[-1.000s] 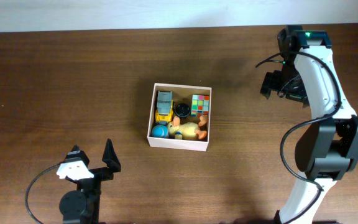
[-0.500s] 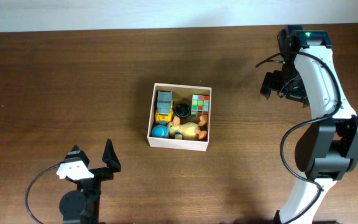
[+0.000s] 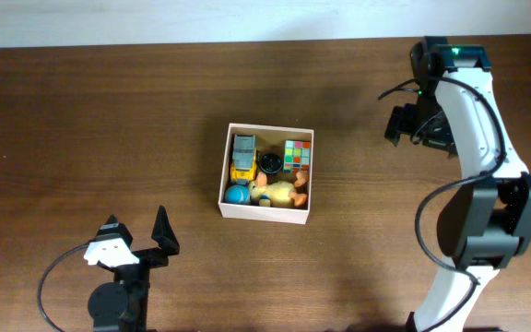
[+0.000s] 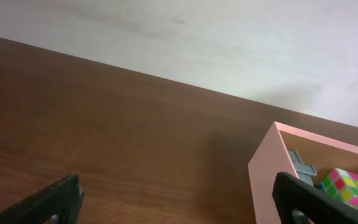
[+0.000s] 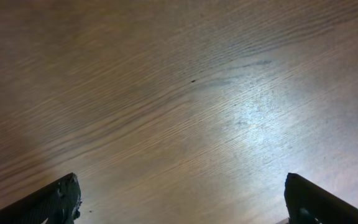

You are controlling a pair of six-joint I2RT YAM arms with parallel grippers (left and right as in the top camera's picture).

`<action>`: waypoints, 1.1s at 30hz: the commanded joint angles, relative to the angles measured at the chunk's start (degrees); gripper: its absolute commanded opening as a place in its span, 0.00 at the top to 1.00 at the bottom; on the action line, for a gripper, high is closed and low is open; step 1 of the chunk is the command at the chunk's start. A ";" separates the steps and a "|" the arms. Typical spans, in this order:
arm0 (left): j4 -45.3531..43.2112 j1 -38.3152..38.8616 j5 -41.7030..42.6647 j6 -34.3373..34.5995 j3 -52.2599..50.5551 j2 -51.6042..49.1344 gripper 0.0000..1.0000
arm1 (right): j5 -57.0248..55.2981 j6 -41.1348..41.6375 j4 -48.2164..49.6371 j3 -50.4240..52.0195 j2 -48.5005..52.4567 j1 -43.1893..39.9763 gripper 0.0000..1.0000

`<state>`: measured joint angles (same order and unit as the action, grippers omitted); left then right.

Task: Pack container

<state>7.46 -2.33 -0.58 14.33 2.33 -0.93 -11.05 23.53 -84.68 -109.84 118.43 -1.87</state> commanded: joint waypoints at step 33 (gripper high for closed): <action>-0.15 -0.20 0.83 -1.09 -0.52 0.63 0.01 | 0.61 -0.22 28.13 43.04 -84.70 10.47 0.01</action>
<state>7.49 -2.33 -0.56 14.33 2.31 -0.84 -11.18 23.59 -60.82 -74.08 39.57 10.09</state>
